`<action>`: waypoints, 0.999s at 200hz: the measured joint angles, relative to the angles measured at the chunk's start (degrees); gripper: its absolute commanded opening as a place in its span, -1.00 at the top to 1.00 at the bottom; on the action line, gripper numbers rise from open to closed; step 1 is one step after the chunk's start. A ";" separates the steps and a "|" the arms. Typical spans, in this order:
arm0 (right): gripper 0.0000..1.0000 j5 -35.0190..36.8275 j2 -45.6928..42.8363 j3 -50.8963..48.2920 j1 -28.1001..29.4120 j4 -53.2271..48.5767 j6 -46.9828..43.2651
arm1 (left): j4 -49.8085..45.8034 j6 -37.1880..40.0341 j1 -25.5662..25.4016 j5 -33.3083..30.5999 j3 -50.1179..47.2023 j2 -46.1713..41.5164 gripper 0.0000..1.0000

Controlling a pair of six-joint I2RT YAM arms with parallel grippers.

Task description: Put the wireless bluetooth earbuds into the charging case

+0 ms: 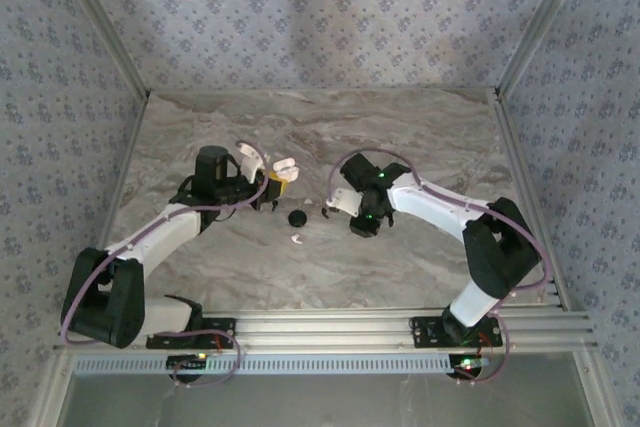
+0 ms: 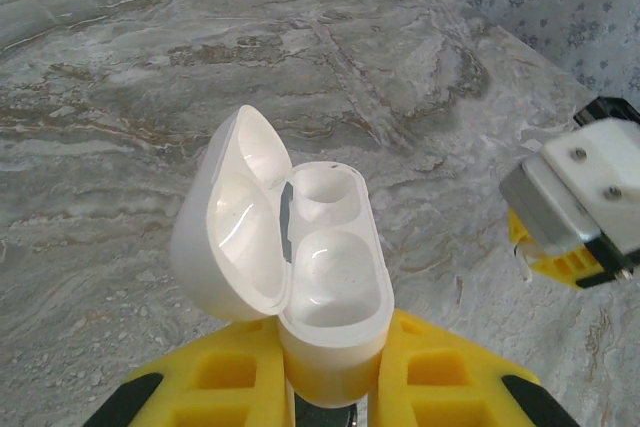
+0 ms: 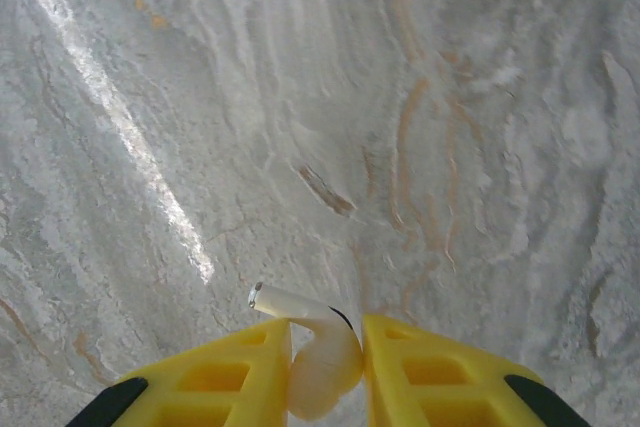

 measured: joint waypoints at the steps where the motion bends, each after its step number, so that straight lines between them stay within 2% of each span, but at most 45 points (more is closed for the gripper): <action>1: 0.48 0.00 0.04 0.00 0.02 0.02 -0.11 | 0.00 -0.02 0.02 0.02 0.00 0.00 0.81; 88: 0.46 -2.01 3.98 -3.72 3.04 3.04 -15.63 | 0.39 -1.03 0.72 1.36 0.00 0.00 0.82; 166: 0.41 -4.63 6.97 -3.69 2.86 2.99 -30.42 | 0.35 -0.87 0.72 1.55 0.00 0.00 0.81; 187: 0.36 -4.55 7.52 -3.34 2.84 2.97 -32.61 | 0.31 -0.70 0.72 1.55 0.00 -0.02 0.81; 200: 0.25 -4.61 7.63 -3.26 2.75 2.73 -33.27 | 0.28 -0.37 0.72 1.55 0.00 -0.07 0.81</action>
